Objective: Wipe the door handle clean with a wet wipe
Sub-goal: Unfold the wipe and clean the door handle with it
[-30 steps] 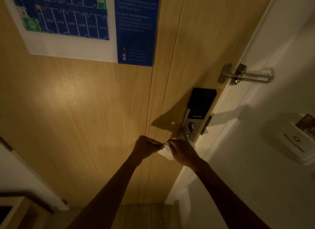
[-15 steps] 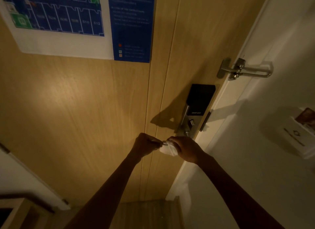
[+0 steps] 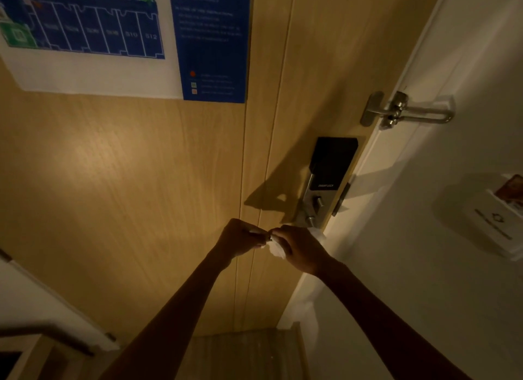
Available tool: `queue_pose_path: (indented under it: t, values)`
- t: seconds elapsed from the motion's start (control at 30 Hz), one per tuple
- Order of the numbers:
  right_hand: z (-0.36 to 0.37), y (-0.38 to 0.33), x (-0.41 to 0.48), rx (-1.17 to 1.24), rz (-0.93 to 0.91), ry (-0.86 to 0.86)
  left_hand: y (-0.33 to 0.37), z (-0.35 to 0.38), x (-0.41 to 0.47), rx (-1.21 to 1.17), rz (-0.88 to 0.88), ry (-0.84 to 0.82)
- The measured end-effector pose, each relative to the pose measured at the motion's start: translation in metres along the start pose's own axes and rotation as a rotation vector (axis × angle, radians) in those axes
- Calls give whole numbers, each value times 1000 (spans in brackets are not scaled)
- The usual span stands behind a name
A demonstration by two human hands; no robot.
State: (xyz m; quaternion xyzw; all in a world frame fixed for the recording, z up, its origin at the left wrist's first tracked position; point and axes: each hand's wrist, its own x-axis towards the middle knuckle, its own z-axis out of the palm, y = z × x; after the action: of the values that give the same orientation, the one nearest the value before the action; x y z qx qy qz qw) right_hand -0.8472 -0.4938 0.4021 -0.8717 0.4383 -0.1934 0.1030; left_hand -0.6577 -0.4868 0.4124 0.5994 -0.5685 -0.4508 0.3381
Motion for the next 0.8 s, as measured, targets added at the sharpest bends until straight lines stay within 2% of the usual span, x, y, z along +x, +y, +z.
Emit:
queue_pose_path:
  t: [0.2, 0.37, 0.47, 0.57, 0.7, 0.8]
  values:
    - [-3, -3, 5, 18, 47, 3, 0, 0, -2, -73, -50, -26]
    - [5, -2, -11, 51, 24, 158, 0, 0, 0, -69, -73, -24]
    - [-1, -4, -1, 114, 32, 118, 1, -1, -1, -69, -77, -35]
    - [1, -7, 0, 52, -14, 110, 4, -4, 0, -43, -74, -46]
    - [8, 2, -18, -131, -14, 233, 3, -5, 2, -17, -81, -63]
    - [20, -3, -16, -165, 8, 269, 3, -4, 3, -3, -71, -56]
